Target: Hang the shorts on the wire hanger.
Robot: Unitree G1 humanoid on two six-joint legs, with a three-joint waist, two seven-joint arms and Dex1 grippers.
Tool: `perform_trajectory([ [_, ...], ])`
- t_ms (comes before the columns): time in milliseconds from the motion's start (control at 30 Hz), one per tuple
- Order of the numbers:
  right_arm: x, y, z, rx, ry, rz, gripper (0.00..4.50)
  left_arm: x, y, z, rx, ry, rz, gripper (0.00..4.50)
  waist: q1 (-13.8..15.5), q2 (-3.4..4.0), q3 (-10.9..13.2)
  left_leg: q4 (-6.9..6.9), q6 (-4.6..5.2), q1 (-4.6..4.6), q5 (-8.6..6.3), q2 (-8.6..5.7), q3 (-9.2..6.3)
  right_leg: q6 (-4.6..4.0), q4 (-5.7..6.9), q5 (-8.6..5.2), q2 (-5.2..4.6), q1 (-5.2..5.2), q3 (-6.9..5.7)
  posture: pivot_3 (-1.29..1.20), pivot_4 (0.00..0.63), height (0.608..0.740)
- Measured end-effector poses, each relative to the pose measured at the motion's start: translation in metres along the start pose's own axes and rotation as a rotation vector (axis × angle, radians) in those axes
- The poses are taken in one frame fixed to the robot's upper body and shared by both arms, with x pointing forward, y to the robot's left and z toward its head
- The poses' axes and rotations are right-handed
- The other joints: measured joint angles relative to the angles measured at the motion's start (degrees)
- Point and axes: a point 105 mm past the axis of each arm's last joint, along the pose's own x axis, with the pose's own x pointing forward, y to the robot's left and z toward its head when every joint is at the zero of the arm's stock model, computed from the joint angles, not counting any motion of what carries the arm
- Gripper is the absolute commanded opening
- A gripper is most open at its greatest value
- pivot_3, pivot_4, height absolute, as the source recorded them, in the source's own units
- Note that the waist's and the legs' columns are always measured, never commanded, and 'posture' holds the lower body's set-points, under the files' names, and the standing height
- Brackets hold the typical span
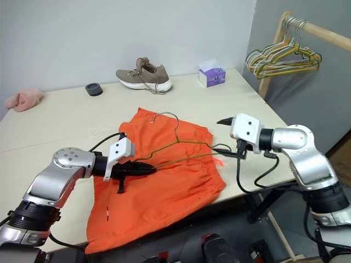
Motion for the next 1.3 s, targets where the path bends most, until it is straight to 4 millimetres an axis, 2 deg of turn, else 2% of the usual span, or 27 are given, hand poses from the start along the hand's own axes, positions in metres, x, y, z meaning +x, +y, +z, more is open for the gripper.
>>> perform_trajectory([
  [167,0.003,0.016,-0.001,0.086,0.057,0.086,4.10,0.003,-0.002,0.002,0.032,-0.001,-0.009,0.00,-0.51,0.00,0.00,0.00,0.00,0.04,0.00,0.00,0.06,0.00,0.00,0.00,0.00,-0.01,0.04,-0.25,0.058,0.740],
  [333,0.024,0.027,-0.012,0.073,0.148,0.171,4.10,0.006,-0.005,0.003,0.042,0.005,-0.027,0.00,-0.62,0.00,0.00,-0.01,0.00,0.01,0.00,0.00,0.09,0.01,-0.02,0.00,0.00,-0.04,0.05,-0.24,0.057,0.740],
  [367,0.030,0.029,-0.015,0.079,0.159,0.186,3.93,0.006,-0.006,0.003,0.043,0.005,-0.028,0.00,-0.65,0.00,0.00,-0.01,0.00,0.00,0.00,0.01,0.08,0.01,-0.02,0.00,0.00,-0.04,0.05,-0.24,0.056,0.740],
  [467,0.044,0.040,-0.024,0.095,0.195,0.242,3.15,0.007,-0.009,0.004,0.049,0.003,-0.036,0.00,-0.48,0.01,0.01,-0.01,0.00,-0.08,0.00,0.00,0.07,0.01,-0.03,0.00,0.00,-0.08,0.03,-0.23,0.057,0.740],
  [767,0.046,0.042,-0.034,0.134,0.249,0.263,0.15,0.010,-0.019,-0.003,0.032,0.010,-0.056,0.00,-0.22,0.01,0.01,-0.01,0.00,-0.11,0.00,0.00,0.00,0.01,-0.03,0.00,0.00,-0.09,-0.05,-0.23,0.059,0.740],
  [1133,0.042,0.045,-0.035,0.144,0.268,0.294,0.06,0.011,-0.020,-0.001,0.026,0.001,-0.059,0.00,-0.25,0.01,0.01,-0.01,0.00,-0.11,-0.01,0.00,0.00,0.01,-0.04,0.00,0.00,-0.09,-0.06,-0.24,0.060,0.740],
  [1300,0.042,0.046,-0.036,0.124,0.266,0.293,0.00,0.013,-0.019,0.005,-0.062,-0.081,-0.051,1.36,-0.34,0.01,0.01,-0.01,0.00,-0.11,0.00,0.00,-0.01,0.01,-0.04,0.00,0.00,-0.09,-0.08,-0.24,0.058,0.740],
])
